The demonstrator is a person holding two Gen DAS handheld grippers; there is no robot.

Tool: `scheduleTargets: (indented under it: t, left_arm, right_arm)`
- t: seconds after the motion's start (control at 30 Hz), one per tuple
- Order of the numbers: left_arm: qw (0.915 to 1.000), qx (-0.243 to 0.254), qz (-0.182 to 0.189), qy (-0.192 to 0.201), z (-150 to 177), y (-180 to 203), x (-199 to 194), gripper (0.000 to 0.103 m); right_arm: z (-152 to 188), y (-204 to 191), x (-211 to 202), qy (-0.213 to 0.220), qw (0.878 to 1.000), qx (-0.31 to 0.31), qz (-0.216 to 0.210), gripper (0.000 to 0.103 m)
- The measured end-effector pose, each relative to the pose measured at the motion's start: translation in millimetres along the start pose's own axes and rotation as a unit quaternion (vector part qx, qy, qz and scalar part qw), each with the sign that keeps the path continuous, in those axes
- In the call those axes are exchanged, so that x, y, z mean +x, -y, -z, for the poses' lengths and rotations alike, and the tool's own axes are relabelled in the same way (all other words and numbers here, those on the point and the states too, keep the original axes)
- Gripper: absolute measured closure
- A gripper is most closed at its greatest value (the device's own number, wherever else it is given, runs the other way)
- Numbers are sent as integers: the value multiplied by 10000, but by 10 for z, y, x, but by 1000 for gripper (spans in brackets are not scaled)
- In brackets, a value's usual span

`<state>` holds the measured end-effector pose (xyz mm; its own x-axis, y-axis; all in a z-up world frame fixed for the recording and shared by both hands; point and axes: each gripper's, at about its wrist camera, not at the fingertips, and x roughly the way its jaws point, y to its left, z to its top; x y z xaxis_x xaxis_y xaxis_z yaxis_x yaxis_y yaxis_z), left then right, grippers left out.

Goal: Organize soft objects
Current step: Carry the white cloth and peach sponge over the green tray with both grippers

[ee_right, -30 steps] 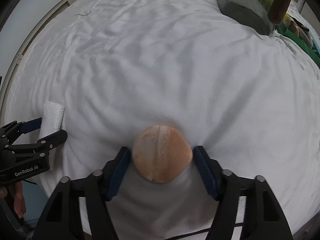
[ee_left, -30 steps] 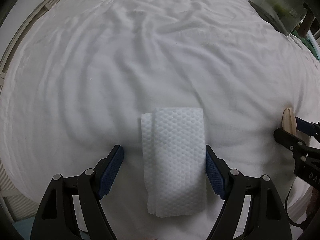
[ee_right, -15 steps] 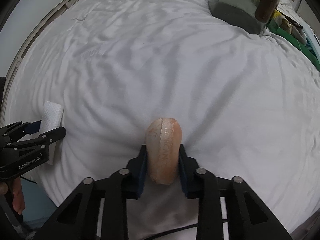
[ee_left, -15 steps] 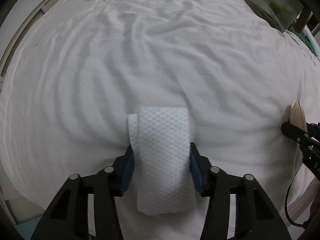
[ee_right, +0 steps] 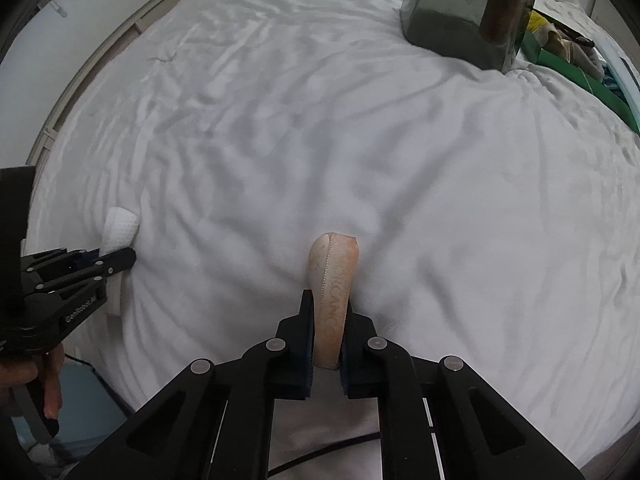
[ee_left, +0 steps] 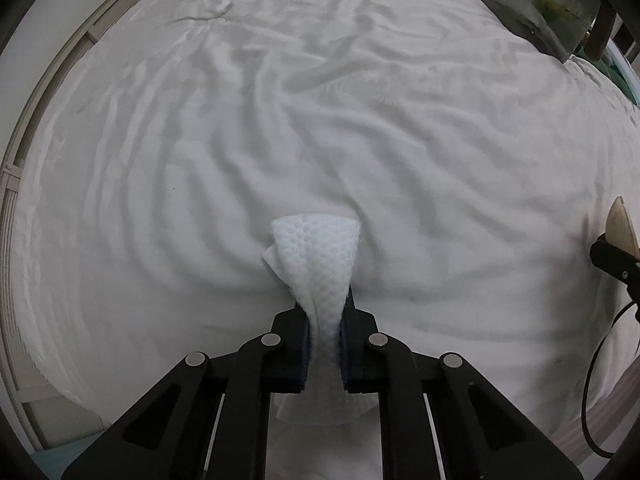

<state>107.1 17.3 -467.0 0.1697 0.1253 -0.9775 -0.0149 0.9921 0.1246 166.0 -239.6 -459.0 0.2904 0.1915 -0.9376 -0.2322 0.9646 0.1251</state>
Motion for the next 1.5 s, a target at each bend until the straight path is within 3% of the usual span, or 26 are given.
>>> scheduleTargets:
  t: [0.2,0.5,0.7,0.97,1.2,1.5]
  left_arm:
    - [9999,99,-31,105,-176,177,-287,94]
    - [9972,493,457,342,-556,872,-853,94]
    - [9896,991,871,577,-709,1476,-1203,94]
    - [9733,1574,1437,852,-1016,2350,-1625,94]
    - [9624,1620,1809,1215,-1690,3142,-1787,94]
    - [9671,1141,1509,1702,-2844,3680,-1575,94]
  right_arm:
    - [-19,167,-248,122,9997,98,-194,95]
    - [-73,590,-723,401,9976,357,-438,95]
    - [-47,991,-1060,539,9971,486,-227,95]
    - [-96,1730,-1530,782,9940,706,310,95]
    - [-316,2349,-1811,1077,9887,751,728,95]
    - [-900,2983,-1801,1487,9801,600,1171,95]
